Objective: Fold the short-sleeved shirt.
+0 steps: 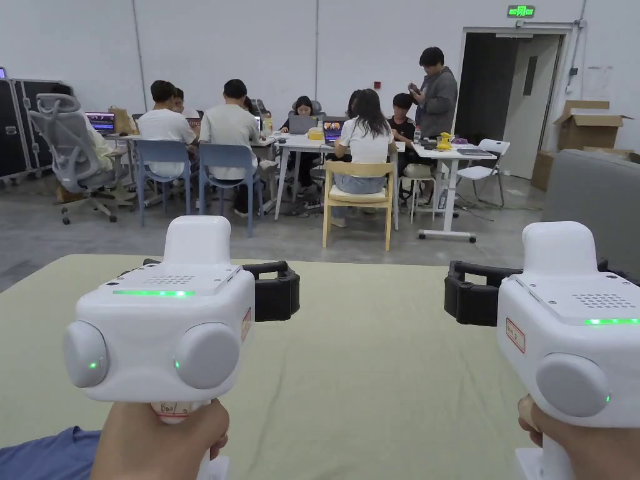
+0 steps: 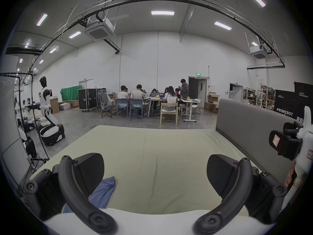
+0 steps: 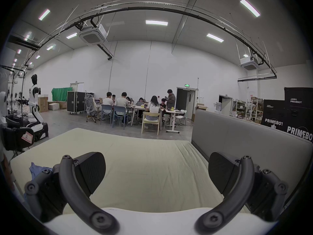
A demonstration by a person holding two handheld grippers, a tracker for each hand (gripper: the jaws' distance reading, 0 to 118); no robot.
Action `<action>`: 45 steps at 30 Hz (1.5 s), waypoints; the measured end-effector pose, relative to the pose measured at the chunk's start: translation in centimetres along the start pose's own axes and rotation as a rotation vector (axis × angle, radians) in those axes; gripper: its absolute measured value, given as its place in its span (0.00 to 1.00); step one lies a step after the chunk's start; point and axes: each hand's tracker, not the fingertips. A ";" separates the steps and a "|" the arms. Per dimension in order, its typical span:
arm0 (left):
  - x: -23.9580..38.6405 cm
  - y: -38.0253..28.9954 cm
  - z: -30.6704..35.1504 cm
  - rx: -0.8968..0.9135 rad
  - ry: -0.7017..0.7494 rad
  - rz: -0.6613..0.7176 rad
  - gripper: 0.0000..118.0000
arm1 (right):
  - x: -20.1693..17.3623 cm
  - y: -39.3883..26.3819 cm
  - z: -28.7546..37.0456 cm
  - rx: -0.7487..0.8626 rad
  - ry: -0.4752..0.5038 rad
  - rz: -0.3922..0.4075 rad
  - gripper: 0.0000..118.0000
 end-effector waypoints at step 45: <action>0.3 0.4 0.2 0.010 0.008 -0.015 1.00 | 0.6 0.3 0.3 0.025 -0.002 -0.030 1.00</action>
